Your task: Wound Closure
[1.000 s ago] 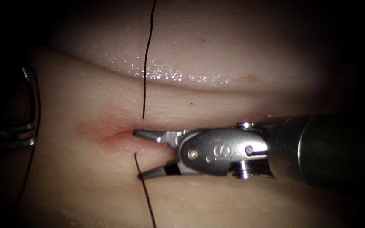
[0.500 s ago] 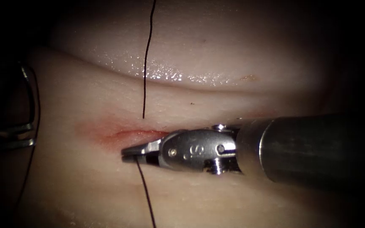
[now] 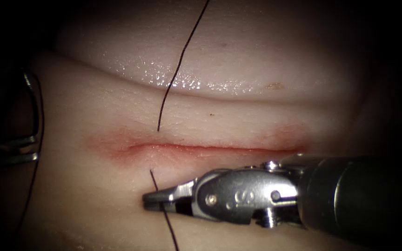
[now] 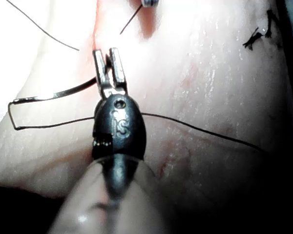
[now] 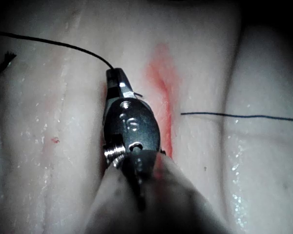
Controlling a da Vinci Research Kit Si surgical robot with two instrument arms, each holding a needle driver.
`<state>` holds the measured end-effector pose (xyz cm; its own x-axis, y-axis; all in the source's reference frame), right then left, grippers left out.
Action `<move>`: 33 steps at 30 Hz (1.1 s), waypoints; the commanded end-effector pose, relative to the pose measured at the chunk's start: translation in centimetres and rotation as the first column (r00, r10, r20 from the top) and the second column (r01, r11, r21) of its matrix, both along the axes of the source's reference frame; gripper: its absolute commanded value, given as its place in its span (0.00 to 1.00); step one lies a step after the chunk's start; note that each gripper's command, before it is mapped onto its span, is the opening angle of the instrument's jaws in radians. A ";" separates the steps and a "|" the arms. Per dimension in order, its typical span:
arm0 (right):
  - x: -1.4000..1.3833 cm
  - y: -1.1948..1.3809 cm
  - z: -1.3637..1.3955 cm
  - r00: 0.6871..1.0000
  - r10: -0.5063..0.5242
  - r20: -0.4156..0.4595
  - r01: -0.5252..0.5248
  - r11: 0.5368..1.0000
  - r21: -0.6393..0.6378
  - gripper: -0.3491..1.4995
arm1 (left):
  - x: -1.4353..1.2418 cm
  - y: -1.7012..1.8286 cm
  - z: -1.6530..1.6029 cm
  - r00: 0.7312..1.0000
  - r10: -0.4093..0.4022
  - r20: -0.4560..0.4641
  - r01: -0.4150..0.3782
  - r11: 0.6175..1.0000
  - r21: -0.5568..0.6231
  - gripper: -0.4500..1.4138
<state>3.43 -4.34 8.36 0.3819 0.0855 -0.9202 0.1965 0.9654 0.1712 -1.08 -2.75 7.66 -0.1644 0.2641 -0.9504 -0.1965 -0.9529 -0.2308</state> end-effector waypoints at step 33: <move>-0.17 -0.19 -0.73 0.998 0.054 -0.038 -0.055 0.998 -0.027 0.95 | -0.09 -0.06 0.07 1.000 0.004 -0.002 -0.004 1.000 0.002 0.00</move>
